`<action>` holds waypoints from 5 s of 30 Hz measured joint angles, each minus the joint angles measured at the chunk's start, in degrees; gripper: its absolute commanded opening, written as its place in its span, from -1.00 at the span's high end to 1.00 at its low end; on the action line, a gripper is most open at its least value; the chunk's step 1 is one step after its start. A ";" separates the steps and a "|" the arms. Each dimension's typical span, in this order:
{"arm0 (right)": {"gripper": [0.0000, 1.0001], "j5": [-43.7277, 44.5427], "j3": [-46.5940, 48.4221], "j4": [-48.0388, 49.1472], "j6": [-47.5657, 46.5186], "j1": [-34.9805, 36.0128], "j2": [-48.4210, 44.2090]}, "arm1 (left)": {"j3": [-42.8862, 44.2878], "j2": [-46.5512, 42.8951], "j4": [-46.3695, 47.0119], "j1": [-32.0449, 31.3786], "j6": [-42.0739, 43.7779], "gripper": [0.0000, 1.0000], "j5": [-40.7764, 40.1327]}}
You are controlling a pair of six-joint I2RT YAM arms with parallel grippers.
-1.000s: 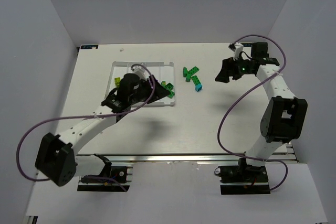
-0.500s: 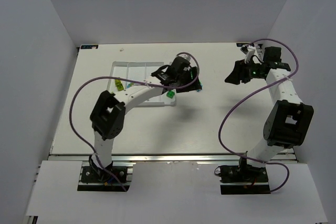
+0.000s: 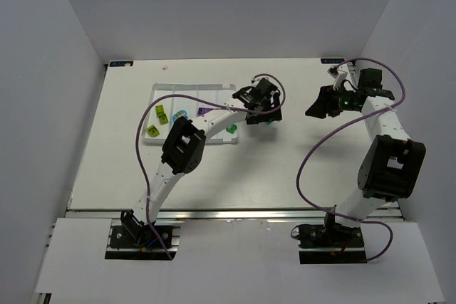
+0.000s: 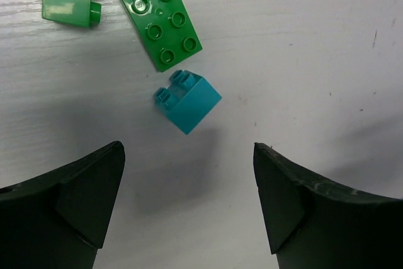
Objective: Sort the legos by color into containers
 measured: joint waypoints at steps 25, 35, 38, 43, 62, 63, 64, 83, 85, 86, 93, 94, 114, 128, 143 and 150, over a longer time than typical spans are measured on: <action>-0.22 -1.05 -2.80 0.83 0.39 -1.73 0.00 | 6.64 8.00 5.53 -0.07 -1.97 -0.45 -4.66; -0.20 -1.81 -2.89 1.11 0.48 -2.01 0.00 | 6.67 8.13 5.11 -0.70 2.36 -0.31 -5.51; -0.20 -1.95 -2.89 1.14 0.61 -2.05 0.00 | 6.67 8.13 5.09 -1.38 5.40 -0.32 -5.68; -0.19 -2.14 -2.89 1.14 1.01 -2.05 0.00 | 5.29 7.96 6.78 -3.04 11.45 -0.31 -6.75; -0.16 -2.21 -2.89 1.09 1.29 -2.10 0.00 | 5.31 8.52 7.82 -3.89 14.53 0.82 -10.99; -0.16 -2.21 -2.89 1.07 1.25 -2.12 0.00 | 4.15 7.98 8.87 -3.89 14.53 0.90 -10.69; -0.15 -2.23 -2.89 1.05 1.20 -2.12 -0.02 | 2.51 7.17 9.99 -3.87 14.51 0.91 -10.29; 0.53 -3.34 -2.99 -3.28 -6.88 -0.04 -1.25 | -49.35 -45.66 24.68 6.25 8.90 1.00 -5.09; 0.50 -3.15 -2.99 -3.41 -7.34 1.57 -1.25 | -52.37 -47.30 24.63 10.38 8.72 1.00 -5.53; 0.48 -3.04 -2.99 -3.43 -7.52 2.56 -1.25 | -53.31 -47.39 24.46 12.39 8.79 1.00 -5.79; 0.41 -0.96 -2.49 -3.48 -7.26 9.18 -1.07 | -54.53 -45.05 22.86 22.08 10.69 1.00 -5.73; 0.39 -0.59 -2.25 -3.45 -7.23 9.70 -0.98 | -54.40 -44.54 22.80 22.95 10.95 1.00 -5.70; 0.06 11.87 6.82 -2.67 -4.42 19.04 8.07 | -39.30 -26.08 16.63 26.99 12.17 -0.40 -10.05; -0.79 27.52 15.85 2.75 0.94 25.70 17.68 | -52.19 -41.16 19.93 27.08 9.55 0.38 -5.29; -0.45 43.01 23.47 6.49 5.86 30.23 30.75 | -83.54 -85.22 23.04 27.08 -2.78 -0.36 1.14; -0.33 44.96 25.42 7.85 5.77 30.23 33.90 | -86.90 -91.19 20.61 27.08 -5.57 -0.36 1.40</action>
